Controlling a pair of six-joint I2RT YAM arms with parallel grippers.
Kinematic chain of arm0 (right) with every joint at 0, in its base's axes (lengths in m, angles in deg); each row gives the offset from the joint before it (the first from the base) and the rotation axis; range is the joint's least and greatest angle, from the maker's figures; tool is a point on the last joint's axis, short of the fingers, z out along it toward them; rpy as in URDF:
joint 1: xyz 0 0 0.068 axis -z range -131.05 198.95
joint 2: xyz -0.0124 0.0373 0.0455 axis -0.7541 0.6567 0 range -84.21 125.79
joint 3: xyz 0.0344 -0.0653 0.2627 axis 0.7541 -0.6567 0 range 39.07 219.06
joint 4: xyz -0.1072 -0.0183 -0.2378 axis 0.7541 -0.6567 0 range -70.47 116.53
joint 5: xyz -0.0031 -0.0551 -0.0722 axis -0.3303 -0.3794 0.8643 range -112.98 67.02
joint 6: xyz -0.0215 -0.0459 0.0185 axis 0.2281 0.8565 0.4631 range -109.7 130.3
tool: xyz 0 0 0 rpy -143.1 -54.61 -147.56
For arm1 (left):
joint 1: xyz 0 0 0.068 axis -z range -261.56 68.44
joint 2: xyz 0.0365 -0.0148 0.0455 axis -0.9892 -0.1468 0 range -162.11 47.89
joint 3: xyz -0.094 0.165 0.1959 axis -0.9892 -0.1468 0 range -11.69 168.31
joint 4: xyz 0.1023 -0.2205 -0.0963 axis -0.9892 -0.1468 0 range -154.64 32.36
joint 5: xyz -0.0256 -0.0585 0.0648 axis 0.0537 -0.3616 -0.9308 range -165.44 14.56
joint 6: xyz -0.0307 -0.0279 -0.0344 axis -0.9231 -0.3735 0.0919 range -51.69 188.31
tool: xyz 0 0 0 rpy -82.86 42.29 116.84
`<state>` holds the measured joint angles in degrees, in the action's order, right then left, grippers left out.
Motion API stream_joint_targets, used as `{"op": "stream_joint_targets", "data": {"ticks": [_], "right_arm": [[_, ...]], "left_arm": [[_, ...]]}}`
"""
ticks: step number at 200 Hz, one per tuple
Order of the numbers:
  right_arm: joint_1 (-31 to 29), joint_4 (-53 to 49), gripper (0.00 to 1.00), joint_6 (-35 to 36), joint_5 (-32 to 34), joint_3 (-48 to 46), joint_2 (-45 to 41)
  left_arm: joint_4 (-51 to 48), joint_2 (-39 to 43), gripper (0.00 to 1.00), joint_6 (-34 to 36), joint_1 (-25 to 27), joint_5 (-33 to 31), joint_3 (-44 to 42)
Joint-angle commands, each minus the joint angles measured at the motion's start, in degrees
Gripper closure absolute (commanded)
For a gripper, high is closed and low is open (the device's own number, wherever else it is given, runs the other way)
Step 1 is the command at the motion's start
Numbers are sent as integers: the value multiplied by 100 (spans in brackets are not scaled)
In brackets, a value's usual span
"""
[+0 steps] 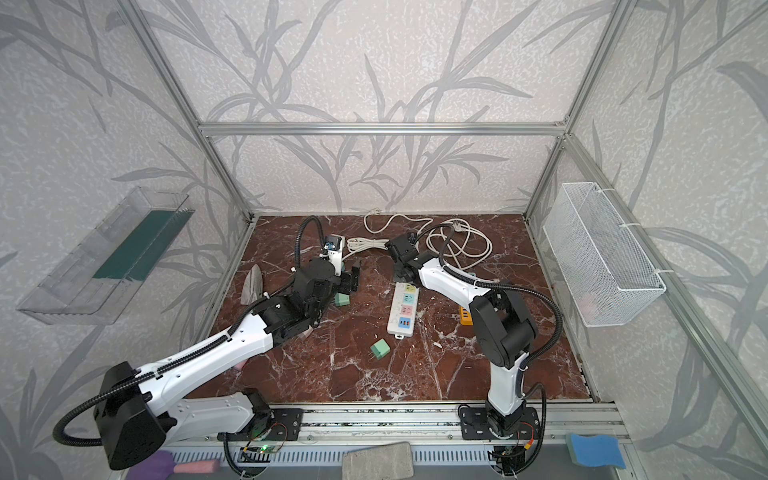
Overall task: Insert the plug
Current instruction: 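Carry the teal adapter with right gripper over the strip while left arm withdraws, then lower the teal adapter with right gripper onto the pink socket next to the pink adapter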
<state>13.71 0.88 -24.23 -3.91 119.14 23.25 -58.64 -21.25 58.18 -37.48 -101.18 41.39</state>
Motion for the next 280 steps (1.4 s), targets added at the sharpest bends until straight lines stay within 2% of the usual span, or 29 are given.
{"op": "stream_joint_targets", "data": {"ticks": [1, 136, 200, 280], "right_arm": [[23, 131, 100, -272, 328, 20, 87], [121, 89, 100, -808, 143, 93, 428], [108, -199, 100, -751, 18, 221, 482], [61, -730, 100, -520, 31, 585, 1205]], "left_arm": [[-16, 154, 19, -131, -21, 81, 30], [64, 226, 20, -95, -48, 47, -34], [76, 233, 20, -110, -74, 67, -39], [132, 227, 20, -77, -110, 42, -70]]}}
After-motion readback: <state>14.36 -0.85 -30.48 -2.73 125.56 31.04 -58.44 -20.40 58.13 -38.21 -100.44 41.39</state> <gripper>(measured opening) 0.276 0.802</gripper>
